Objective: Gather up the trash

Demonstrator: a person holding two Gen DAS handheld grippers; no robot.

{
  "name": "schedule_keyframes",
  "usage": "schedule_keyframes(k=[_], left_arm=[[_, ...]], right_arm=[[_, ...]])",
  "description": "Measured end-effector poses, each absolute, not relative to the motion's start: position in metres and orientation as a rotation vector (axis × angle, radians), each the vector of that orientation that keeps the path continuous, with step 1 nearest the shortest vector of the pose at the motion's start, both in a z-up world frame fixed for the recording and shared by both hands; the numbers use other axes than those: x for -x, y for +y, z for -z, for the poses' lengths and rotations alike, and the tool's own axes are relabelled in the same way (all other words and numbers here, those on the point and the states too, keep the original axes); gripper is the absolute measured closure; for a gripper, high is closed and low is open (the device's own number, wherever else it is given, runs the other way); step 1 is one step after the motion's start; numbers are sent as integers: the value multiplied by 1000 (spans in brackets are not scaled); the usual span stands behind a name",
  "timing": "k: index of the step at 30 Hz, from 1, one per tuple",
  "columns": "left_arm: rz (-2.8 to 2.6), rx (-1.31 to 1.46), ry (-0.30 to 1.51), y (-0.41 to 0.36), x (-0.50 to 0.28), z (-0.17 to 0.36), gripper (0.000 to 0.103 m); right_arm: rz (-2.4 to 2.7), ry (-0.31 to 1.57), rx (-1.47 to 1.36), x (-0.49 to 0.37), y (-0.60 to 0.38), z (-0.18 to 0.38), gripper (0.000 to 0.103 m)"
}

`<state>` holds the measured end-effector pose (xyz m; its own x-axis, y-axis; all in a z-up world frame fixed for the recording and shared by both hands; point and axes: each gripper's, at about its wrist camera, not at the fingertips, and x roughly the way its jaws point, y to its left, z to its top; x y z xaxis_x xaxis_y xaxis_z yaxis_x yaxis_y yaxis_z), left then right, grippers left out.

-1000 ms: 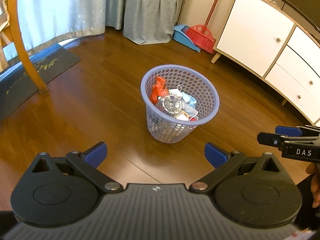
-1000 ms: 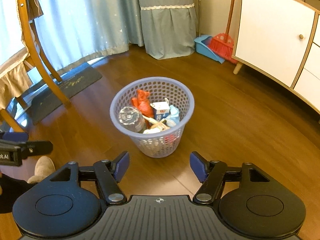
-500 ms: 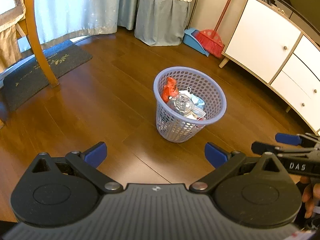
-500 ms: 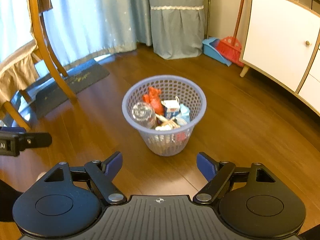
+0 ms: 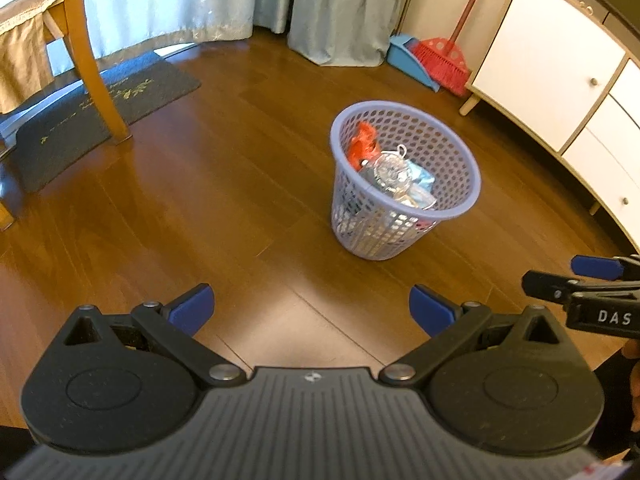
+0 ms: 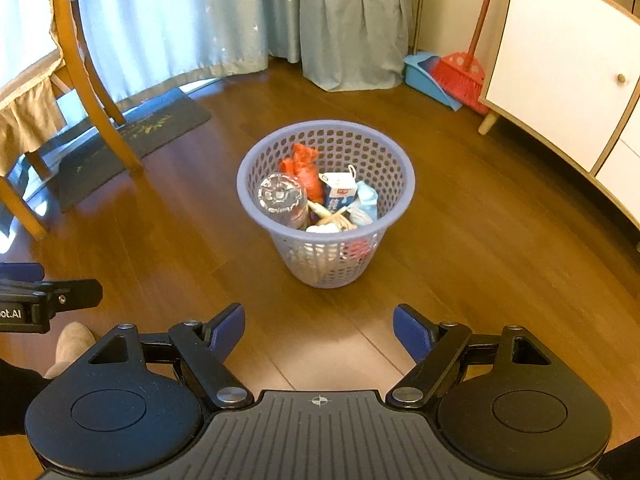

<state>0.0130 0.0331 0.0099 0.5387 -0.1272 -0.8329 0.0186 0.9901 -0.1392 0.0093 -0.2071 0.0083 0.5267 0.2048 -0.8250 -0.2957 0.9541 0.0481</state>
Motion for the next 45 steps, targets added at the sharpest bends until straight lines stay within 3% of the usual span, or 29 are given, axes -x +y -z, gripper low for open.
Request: schedule_keyframes(k=[45], left_arm=[[55,56,1041,28,-12,4,1]], right_arm=[[-306,1008,96,-10,-195,-2,24]])
